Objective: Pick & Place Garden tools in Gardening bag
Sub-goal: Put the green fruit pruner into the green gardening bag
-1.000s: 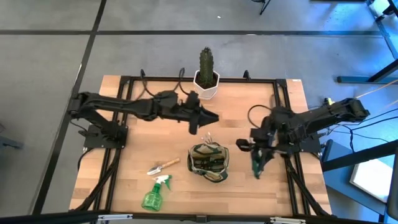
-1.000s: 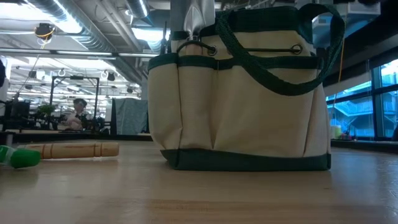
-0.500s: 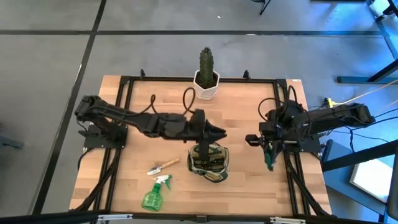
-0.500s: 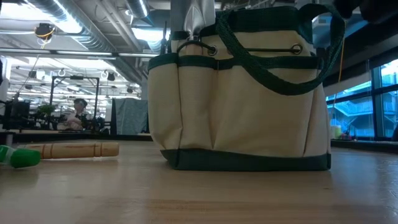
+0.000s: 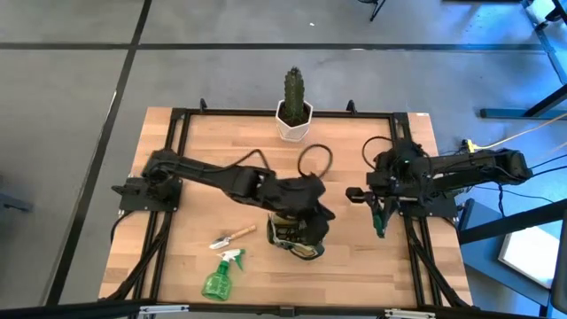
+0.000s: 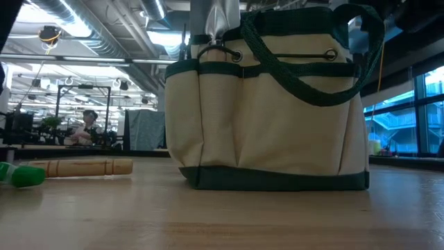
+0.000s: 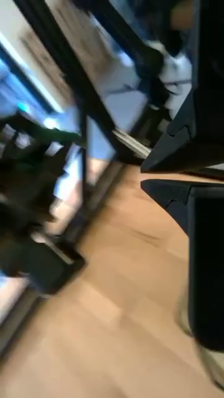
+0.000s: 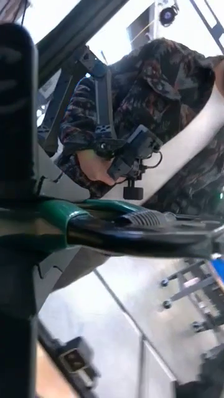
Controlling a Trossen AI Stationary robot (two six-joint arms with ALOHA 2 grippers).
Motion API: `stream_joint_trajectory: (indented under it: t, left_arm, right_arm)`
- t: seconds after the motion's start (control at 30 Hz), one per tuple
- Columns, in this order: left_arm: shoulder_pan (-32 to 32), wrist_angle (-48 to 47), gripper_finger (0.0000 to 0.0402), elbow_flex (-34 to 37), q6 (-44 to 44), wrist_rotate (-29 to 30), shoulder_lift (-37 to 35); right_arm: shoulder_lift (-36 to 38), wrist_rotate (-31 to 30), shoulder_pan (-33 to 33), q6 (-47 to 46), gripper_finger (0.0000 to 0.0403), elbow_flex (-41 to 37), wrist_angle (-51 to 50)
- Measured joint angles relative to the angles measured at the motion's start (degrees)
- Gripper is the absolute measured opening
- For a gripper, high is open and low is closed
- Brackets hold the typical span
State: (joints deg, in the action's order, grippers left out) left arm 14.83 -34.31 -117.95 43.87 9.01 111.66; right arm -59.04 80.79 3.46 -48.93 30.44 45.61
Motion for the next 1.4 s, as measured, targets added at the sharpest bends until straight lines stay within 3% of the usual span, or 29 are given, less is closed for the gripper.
stream_joint_trajectory:
  t: [0.17, 0.4, 0.6, 0.7, 0.93, 1.1, 1.4]
  left_arm:
    - [-0.3, -7.6, 0.0002, -4.6, 2.8, -4.4, 4.1]
    - [-0.7, -10.6, 0.0002, -4.9, 14.1, -4.1, 4.7]
    - [-0.8, -9.1, 0.0003, -4.9, 19.8, -4.8, 4.7]
    - [-1.4, -8.7, 0.0009, -4.9, 22.1, -8.4, 4.7]
    - [-4.8, -9.8, 0.0084, -4.9, 28.9, -17.2, 4.7]
    - [-6.9, -10.9, 0.0138, -4.8, 32.2, -17.3, 4.7]
    - [-7.8, -9.9, 0.0171, -4.8, 35.9, -18.8, 4.6]
  right_arm:
    - [-3.4, 0.8, 0.0, 4.7, 0.0055, 0.0, -3.2]
    - [-9.7, 3.4, -0.5, 12.7, 0.0055, 0.0, -7.9]
    - [-16.2, 3.4, -0.9, 18.6, 0.0055, 0.0, -11.6]
    - [-18.4, 3.2, -1.0, 20.3, 0.0055, 0.0, -12.1]
    - [-21.7, 4.5, -2.8, 24.0, 0.0055, 0.0, -12.5]
    - [-23.9, 3.3, -4.9, 27.6, 0.0055, 0.0, -12.4]
    - [-27.4, 0.8, -5.8, 28.5, 0.0055, 0.0, -12.3]
